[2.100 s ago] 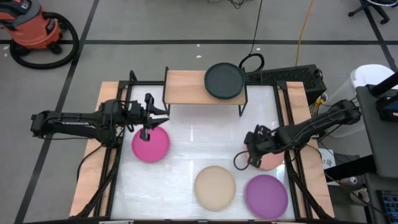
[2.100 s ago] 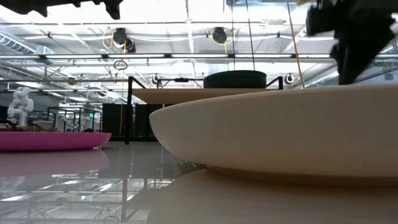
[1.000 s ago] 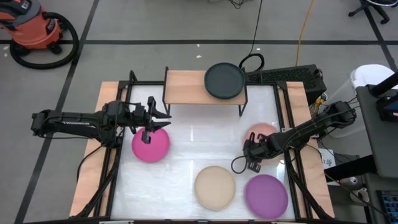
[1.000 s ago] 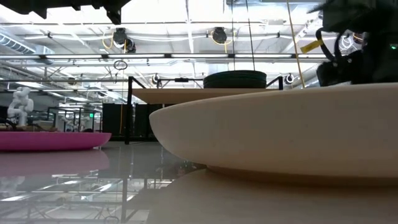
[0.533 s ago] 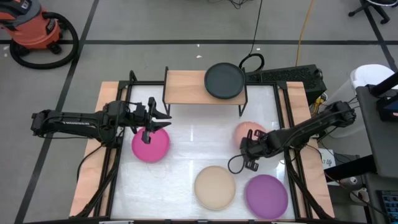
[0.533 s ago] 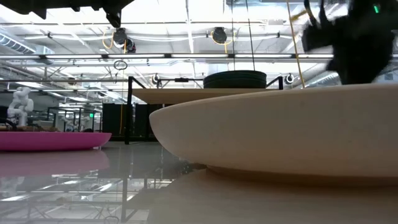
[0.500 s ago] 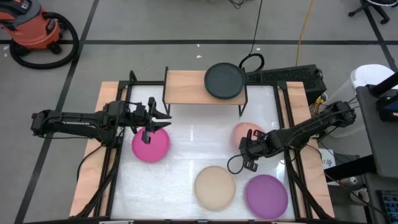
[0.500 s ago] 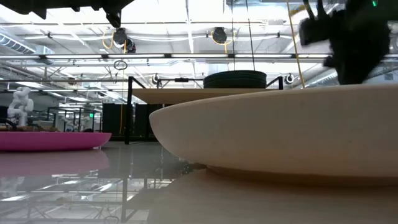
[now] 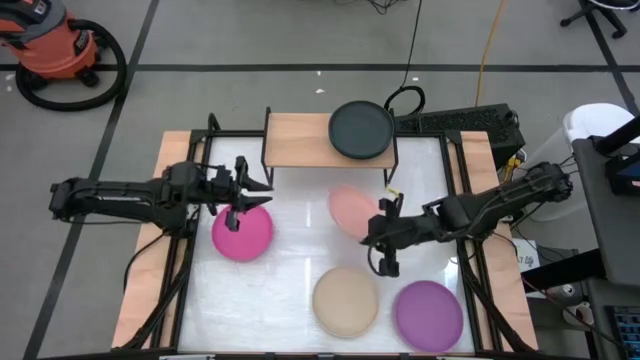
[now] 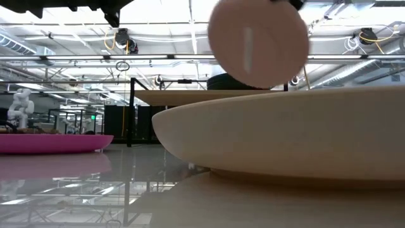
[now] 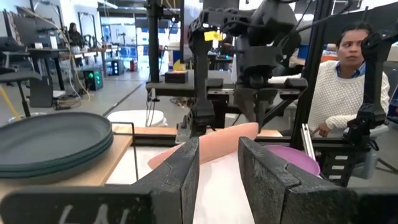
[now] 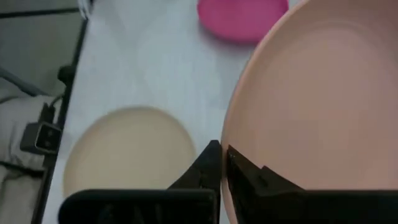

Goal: Place and stack plates onto a shelf
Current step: Put the light pink plate on the shelf

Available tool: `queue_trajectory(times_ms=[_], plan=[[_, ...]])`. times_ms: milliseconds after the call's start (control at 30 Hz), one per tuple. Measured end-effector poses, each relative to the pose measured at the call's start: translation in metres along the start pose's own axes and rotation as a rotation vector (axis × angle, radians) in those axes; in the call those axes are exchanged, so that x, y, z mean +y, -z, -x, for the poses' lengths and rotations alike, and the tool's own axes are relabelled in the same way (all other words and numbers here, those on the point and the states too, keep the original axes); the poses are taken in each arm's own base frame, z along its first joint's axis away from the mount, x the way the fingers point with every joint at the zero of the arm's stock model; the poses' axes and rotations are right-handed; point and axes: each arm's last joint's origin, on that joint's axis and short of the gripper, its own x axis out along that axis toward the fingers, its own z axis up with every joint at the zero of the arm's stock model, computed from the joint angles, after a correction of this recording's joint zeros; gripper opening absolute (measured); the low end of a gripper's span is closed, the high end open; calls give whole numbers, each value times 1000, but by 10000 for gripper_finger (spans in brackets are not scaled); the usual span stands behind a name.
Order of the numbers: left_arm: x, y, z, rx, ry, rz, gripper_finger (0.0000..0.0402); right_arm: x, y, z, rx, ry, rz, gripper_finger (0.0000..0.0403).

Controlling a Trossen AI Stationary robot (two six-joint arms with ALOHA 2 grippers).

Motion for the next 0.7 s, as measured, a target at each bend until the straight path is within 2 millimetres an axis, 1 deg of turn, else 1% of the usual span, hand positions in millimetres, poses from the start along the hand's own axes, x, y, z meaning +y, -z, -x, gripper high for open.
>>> queue_trajectory(times_ms=[133,200,300,467,700], plan=[[-2,-6,10,-29,1,-9,118,-6,-13,-1,-101,2,72,0],[-2,-9,16,-39,0,-27,118,-13,-20,-2,-157,53,95,0],[-3,-13,27,-48,-25,-55,118,-29,-32,-2,-236,136,106,0],[-1,-13,41,-23,-141,-76,118,-59,-45,-3,-302,199,112,0],[4,-11,48,8,-204,-72,118,-93,-58,-3,-362,273,137,0]])
